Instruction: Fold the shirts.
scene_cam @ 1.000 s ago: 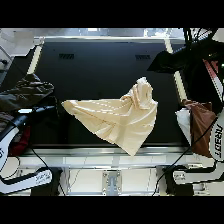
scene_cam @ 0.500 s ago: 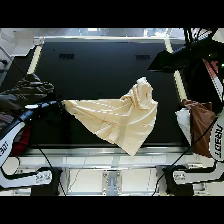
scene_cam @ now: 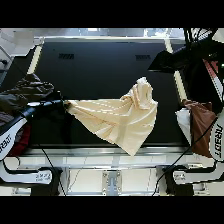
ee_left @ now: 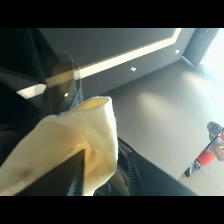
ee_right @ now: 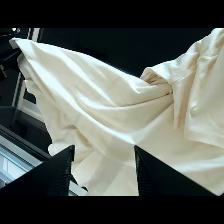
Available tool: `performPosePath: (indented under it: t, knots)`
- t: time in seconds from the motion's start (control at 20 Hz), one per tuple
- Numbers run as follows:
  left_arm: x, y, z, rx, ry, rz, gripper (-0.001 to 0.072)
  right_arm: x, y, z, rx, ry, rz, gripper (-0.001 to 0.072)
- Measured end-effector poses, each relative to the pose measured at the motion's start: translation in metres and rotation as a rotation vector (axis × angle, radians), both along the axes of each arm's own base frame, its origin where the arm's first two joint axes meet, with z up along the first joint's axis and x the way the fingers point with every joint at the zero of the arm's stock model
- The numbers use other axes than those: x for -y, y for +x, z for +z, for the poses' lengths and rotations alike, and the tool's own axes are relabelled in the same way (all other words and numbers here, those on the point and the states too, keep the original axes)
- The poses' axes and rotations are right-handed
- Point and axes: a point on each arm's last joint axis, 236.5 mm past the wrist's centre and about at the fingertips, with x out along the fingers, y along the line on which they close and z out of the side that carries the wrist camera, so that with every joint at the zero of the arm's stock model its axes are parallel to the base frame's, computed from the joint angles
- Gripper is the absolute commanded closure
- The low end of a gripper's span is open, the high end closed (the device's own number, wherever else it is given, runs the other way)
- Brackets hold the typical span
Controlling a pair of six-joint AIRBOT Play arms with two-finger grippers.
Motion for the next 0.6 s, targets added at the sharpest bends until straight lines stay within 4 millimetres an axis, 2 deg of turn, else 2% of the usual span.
performPosePath:
  t: [0.05, 0.1, 0.15, 0.25, 0.35, 0.4, 0.45, 0.6]
  knots:
    - [-0.002, 0.001, -0.001, 0.001, 0.006, 0.006, 0.0678, 0.000, 0.000, 0.000, -0.001, 0.000, 0.001, 0.0286]
    - [-0.003, 0.001, -0.001, 0.001, 0.010, 0.011, 0.0697, 0.000, 0.000, 0.000, -0.001, 0.000, 0.000, 0.0286]
    - [-0.005, 0.002, -0.001, 0.002, 0.014, 0.016, 0.0698, 0.000, 0.000, 0.000, -0.001, 0.000, 0.000, 0.0292]
    - [-0.006, 0.003, -0.001, 0.010, 0.029, 0.011, 0.0699, 0.000, 0.000, 0.000, 0.000, -0.001, 0.001, 0.0464]
    - [-0.009, 0.008, 0.006, 0.040, 0.059, -0.007, 0.0699, 0.005, -0.002, 0.002, 0.012, -0.019, -0.002, 0.0461]
    - [-0.012, 0.011, 0.013, 0.067, 0.084, -0.023, 0.0699, 0.014, -0.004, 0.002, 0.017, -0.053, -0.010, 0.0436]
    - [-0.016, 0.014, 0.023, 0.104, 0.121, -0.044, 0.0698, 0.027, -0.006, 0.000, 0.018, -0.099, -0.030, 0.0363]
    - [-0.035, 0.022, 0.052, 0.211, 0.244, -0.096, 0.0698, 0.084, -0.024, -0.013, -0.037, -0.250, -0.135, 0.0360]
